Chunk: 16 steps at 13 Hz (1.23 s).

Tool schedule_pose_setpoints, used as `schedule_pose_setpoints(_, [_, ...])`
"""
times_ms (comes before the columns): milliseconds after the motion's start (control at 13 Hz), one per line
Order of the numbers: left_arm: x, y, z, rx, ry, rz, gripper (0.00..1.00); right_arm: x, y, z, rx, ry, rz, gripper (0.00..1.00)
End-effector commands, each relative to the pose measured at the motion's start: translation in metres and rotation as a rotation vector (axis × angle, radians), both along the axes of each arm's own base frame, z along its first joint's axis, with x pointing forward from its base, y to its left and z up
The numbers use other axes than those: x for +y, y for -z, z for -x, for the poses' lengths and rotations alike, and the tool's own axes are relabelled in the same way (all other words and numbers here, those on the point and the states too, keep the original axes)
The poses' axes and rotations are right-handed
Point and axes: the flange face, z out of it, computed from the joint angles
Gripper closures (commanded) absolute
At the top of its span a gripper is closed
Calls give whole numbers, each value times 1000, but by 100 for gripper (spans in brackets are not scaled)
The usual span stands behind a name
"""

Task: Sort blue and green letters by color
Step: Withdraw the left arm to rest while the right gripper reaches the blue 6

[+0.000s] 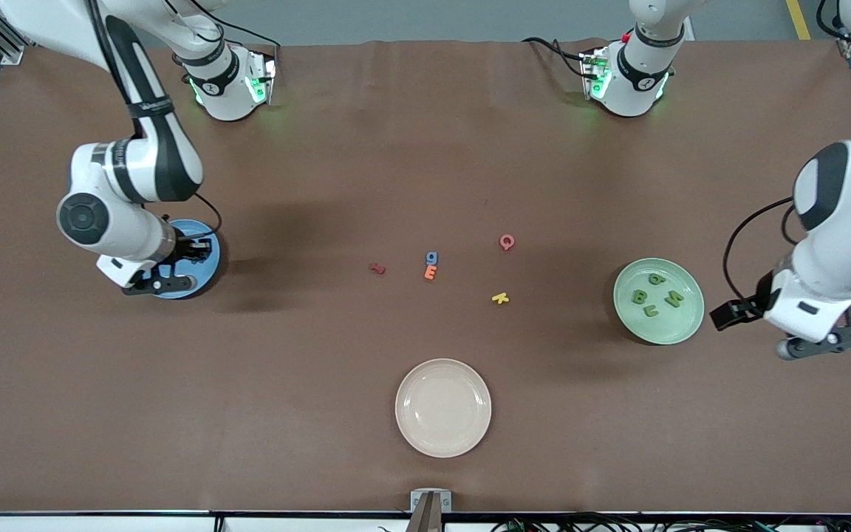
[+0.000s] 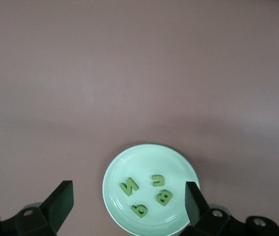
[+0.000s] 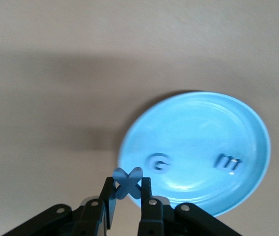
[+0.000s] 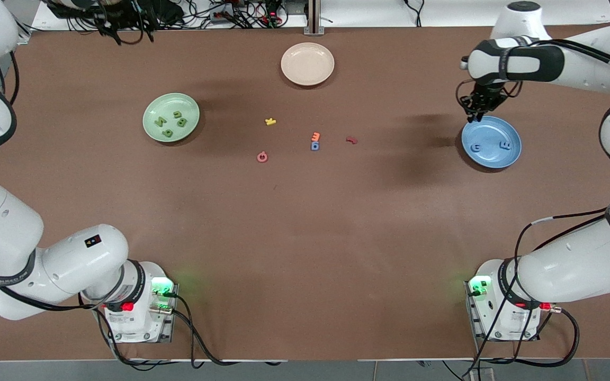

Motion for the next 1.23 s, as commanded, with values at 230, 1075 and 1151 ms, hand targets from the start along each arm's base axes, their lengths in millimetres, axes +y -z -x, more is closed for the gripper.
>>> schedule_pose_setpoints(230, [-39,-114,15,-51,52,6,0,-38,4,18,9,-20,-22,0])
schedule_pose_setpoints(1075, [7,-183,98,89,120,57,0,282,-33,35,-95,335,-39,0])
schedule_pose_setpoints(1151, [14,-180,106,91,107,88,0,319,-29,39,-105,373,-29,0])
